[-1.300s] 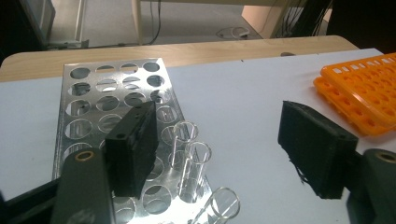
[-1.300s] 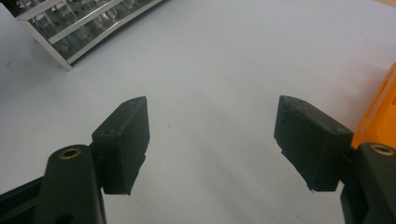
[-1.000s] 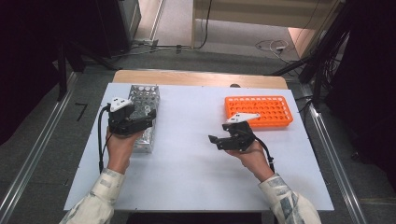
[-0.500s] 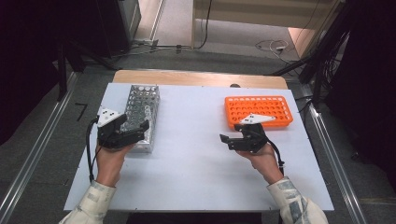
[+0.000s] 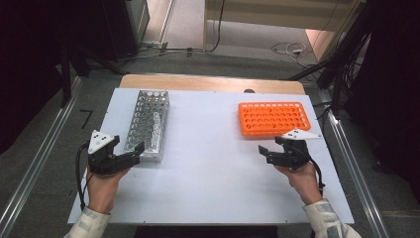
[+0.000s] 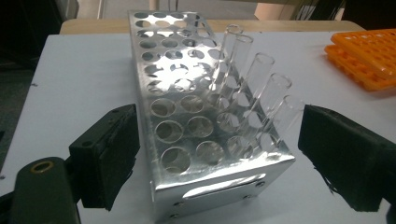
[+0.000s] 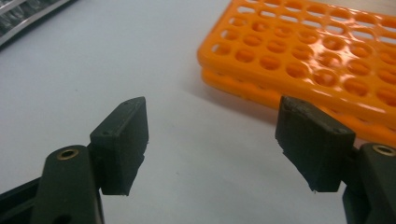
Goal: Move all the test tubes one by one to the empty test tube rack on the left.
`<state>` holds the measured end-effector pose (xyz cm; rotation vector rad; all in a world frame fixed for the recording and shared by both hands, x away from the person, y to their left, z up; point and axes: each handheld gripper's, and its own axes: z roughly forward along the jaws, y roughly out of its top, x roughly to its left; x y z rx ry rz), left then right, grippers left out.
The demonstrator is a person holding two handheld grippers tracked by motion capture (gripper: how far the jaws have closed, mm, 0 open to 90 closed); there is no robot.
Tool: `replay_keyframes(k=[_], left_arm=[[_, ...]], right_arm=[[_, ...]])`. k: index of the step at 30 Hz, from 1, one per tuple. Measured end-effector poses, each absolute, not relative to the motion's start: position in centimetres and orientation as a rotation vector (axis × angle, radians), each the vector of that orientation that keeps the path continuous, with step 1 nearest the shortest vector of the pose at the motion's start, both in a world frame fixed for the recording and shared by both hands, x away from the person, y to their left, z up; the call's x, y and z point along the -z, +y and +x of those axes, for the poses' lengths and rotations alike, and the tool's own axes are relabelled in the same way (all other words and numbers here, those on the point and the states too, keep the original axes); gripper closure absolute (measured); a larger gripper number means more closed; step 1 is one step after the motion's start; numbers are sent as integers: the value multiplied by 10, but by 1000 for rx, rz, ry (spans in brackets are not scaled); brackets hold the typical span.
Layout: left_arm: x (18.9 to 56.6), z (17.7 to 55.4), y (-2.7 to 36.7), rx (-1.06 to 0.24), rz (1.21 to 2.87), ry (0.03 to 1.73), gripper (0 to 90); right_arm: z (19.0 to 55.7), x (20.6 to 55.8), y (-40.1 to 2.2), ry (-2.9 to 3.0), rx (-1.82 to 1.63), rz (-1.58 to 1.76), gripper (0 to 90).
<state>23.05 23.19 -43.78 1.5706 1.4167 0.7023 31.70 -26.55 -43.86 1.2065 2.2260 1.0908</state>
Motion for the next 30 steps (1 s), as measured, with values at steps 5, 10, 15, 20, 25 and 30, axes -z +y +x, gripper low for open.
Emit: replay_keyframes(k=[5,10,15,20,25,30], left_arm=[[442,225,242,-740,1547,1462,123],[449,221,248,-735,1549,1493,123],[459,218,254,-734,1546,1538,123],[467,215,265,-748,1531,1586,123],[473,212,273,-766,1532,1613,123],[477,212,276,-764,1527,1635,122]], right_arm=[[305,442,-291,2164,-1087,1268,236],[293,449,-313,2106,-1056,1327,224],[286,457,-330,2072,-994,1380,210],[279,472,-356,2029,-940,1474,210],[274,485,-379,1981,-908,1546,197],[279,495,-384,1989,-877,1589,158]])
